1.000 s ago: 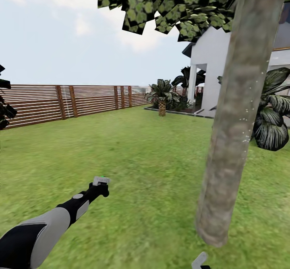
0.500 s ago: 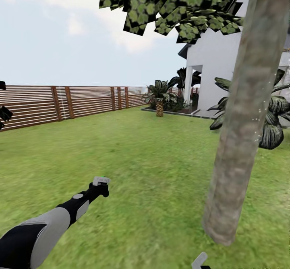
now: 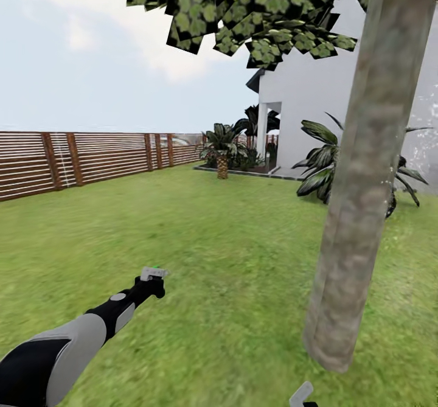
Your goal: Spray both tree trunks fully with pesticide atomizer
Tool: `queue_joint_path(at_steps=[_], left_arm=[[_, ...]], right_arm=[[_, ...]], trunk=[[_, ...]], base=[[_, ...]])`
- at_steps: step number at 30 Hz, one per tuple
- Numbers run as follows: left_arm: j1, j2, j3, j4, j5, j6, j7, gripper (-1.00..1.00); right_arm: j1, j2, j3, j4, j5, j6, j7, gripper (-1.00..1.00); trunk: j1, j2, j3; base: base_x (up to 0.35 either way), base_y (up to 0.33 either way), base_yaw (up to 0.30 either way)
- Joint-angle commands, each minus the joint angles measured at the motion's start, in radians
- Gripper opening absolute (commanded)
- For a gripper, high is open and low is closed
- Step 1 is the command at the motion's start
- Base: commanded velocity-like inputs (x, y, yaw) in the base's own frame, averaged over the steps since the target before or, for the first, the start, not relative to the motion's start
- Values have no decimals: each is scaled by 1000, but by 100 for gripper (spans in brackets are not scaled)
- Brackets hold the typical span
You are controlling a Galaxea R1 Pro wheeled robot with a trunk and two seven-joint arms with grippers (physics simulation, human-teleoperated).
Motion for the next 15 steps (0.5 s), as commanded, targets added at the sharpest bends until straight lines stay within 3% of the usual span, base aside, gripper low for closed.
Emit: queue_joint_path(at_steps=[1,15], left_arm=[[0,0,1,0,0,0,1,-100],[0,-1,1,0,0,-1,1,-100]], right_arm=[[0,0,0,0,0,0,0,100],[0,0,0,0,0,0,0,100]], trunk=[[0,0,0],[0,0,-4]], base=[[289,244,-299],[290,242,-300]])
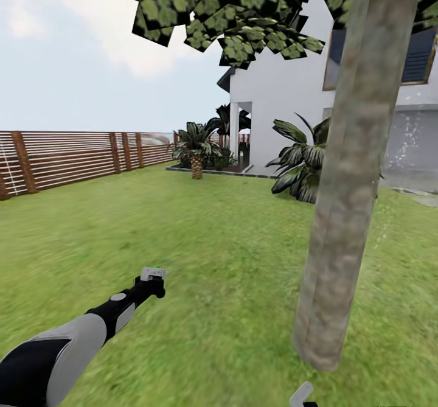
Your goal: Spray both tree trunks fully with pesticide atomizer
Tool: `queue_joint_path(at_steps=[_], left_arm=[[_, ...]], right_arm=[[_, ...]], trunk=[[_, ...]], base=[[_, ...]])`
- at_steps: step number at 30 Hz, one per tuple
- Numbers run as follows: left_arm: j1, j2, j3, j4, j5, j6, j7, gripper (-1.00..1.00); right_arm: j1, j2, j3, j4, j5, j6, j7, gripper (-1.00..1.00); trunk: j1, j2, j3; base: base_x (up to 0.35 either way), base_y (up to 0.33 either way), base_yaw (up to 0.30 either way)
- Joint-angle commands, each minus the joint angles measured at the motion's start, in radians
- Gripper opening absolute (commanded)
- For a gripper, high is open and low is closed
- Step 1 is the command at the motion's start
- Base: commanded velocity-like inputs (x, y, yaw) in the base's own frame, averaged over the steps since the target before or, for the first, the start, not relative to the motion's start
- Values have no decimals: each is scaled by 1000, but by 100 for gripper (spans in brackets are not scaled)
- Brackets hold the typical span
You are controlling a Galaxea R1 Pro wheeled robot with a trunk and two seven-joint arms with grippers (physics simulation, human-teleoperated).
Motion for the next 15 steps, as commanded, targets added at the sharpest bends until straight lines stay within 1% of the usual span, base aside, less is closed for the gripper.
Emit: queue_joint_path(at_steps=[1,5,7,15], left_arm=[[0,0,1,0,0,0,1,-100],[0,-1,0,0,0,-1,1,-100],[0,-2,0,1,0,-3,-1,-100],[0,-2,0,1,0,-5,-3,-100]], right_arm=[[0,0,0,0,0,0,0,100],[0,0,0,0,0,0,0,100],[0,0,0,0,0,0,0,100],[0,0,0,1,0,0,0,100]], trunk=[[0,0,0],[0,0,0],[0,0,0],[0,0,0]], base=[[278,242,-300],[243,246,-300],[121,142,-300],[22,25,-300]])
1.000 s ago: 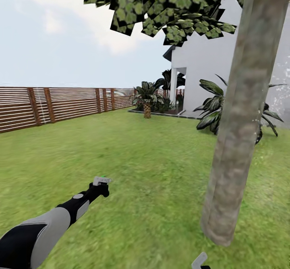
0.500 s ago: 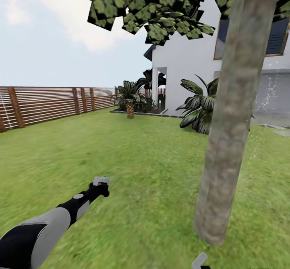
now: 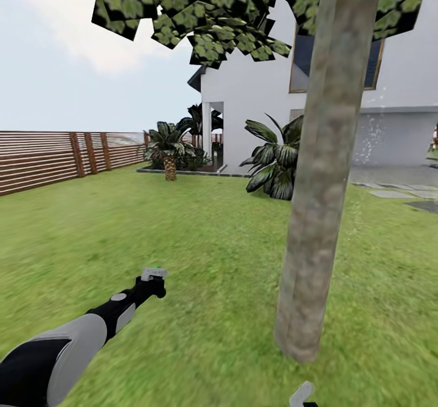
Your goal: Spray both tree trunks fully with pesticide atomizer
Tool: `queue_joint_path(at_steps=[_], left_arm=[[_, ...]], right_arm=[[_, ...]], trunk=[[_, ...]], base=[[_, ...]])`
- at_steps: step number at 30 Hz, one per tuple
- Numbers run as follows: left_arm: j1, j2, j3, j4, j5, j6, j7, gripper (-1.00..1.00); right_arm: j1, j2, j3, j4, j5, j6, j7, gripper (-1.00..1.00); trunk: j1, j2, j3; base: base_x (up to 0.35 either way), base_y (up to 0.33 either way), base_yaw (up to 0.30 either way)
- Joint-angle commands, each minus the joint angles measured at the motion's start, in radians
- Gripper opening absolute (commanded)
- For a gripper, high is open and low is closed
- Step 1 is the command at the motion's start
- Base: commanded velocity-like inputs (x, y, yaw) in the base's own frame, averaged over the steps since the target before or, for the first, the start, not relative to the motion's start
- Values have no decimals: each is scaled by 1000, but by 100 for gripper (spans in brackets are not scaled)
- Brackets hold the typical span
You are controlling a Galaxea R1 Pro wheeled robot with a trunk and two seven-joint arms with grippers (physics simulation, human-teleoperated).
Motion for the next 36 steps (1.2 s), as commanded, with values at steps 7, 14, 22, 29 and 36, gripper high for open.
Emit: queue_joint_path(at_steps=[7,14,22,29,36], left_arm=[[0,0,1,0,0,0,1,-100],[0,0,1,0,0,0,1,-100],[0,-59,1,0,0,-2,0,-100],[0,-81,1,0,0,-2,-1,-100],[0,-87,1,0,0,-2,0,-100]], right_arm=[[0,0,0,0,0,0,0,100],[0,0,0,0,0,0,0,100],[3,0,0,0,0,0,0,100],[9,-1,0,0,0,0,0,100],[16,0,0,0,0,0,0,100]], trunk=[[0,0,0],[0,0,0],[0,0,0],[0,0,0],[0,0,2]], base=[[1,1,-300],[0,0,-300],[0,0,-300],[0,0,-300],[0,0,-300]])
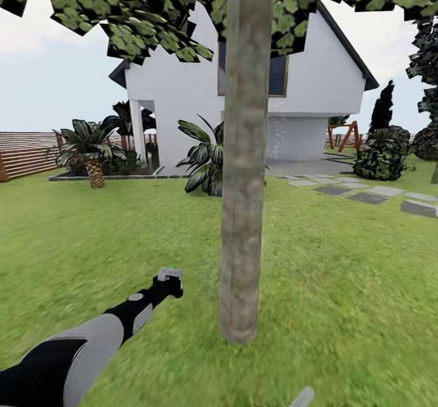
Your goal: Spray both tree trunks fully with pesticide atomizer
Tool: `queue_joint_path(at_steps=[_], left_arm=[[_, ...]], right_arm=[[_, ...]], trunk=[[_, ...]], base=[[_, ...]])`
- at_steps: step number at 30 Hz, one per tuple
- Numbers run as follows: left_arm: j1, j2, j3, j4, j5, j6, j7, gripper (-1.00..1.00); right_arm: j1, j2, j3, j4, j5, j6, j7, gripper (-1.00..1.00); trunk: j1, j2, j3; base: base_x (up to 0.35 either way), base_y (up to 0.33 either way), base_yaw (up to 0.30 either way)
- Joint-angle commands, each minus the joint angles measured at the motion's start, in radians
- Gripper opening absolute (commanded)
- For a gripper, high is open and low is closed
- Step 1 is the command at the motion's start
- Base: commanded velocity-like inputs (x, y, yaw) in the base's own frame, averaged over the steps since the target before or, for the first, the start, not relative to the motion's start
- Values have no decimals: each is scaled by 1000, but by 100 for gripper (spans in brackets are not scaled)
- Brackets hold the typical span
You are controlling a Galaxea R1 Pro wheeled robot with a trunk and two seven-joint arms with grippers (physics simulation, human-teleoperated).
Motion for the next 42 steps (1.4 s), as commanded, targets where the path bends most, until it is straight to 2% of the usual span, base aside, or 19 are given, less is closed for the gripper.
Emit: queue_joint_path(at_steps=[1,23,33,37,42], left_arm=[[0,0,0,0,0,0,1,-100],[0,-6,0,0,0,-1,1,-100],[0,-8,0,0,0,0,1,-100],[0,-23,0,0,0,0,0,-100],[0,-28,0,0,0,0,1,-100]], right_arm=[[0,0,0,0,0,0,0,100],[1,2,0,0,0,0,0,100],[1,4,1,0,0,0,0,100],[1,5,2,0,0,-1,0,100],[1,6,2,0,0,0,1,100]], trunk=[[0,0,0],[0,0,5],[0,0,5],[0,0,5],[0,0,5]], base=[[0,0,-300],[0,0,-295],[17,0,-35],[166,0,-1],[43,0,0]])
